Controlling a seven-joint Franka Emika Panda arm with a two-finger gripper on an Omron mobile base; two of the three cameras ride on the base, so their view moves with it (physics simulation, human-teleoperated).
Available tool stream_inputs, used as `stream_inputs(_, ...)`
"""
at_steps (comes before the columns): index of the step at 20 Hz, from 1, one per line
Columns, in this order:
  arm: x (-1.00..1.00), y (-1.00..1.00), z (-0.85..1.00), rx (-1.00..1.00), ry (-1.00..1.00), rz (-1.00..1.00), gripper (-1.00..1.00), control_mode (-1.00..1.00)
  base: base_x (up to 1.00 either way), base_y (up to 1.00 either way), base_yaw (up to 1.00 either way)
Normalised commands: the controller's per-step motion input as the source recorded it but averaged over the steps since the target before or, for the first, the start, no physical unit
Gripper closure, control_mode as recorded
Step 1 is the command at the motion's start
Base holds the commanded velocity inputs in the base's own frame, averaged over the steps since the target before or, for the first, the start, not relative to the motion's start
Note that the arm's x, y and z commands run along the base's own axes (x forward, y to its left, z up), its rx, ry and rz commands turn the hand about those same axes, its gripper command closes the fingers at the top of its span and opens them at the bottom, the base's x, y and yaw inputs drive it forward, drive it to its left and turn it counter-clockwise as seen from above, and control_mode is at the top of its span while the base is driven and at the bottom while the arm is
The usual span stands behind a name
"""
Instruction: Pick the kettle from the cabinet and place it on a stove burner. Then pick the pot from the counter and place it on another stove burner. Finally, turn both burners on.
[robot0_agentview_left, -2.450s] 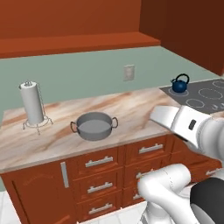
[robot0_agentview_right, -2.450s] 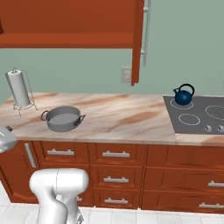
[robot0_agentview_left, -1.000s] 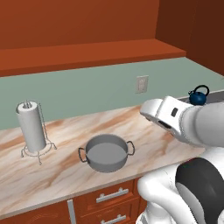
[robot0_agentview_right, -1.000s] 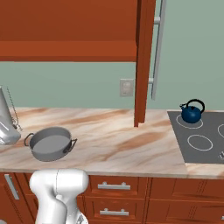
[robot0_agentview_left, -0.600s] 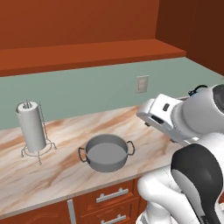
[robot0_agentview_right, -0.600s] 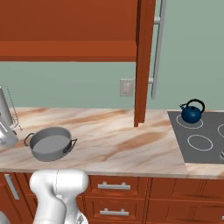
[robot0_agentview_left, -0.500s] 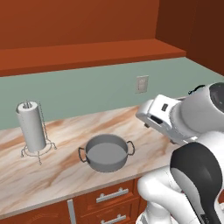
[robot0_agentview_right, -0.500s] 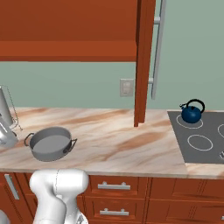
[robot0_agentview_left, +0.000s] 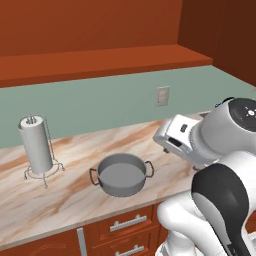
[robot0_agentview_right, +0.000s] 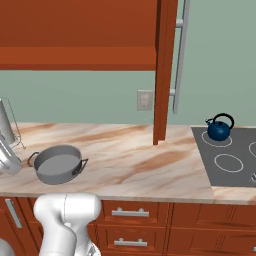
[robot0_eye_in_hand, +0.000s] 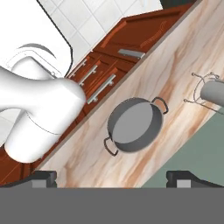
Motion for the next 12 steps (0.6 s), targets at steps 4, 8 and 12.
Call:
stream_inputs(4,0.21,0.0,-0.25,0.0,0.09,0.0,-1.0,-1.0,0.0,0.0,0.0)
stream_inputs(8,0.26,0.0,-0.23,0.0,0.14,0.0,-1.0,-1.0,0.0,0.0,0.0)
stream_inputs(12,0.17,0.0,-0.32,0.0,0.1,0.0,-1.0,-1.0,0.0,0.0,0.0)
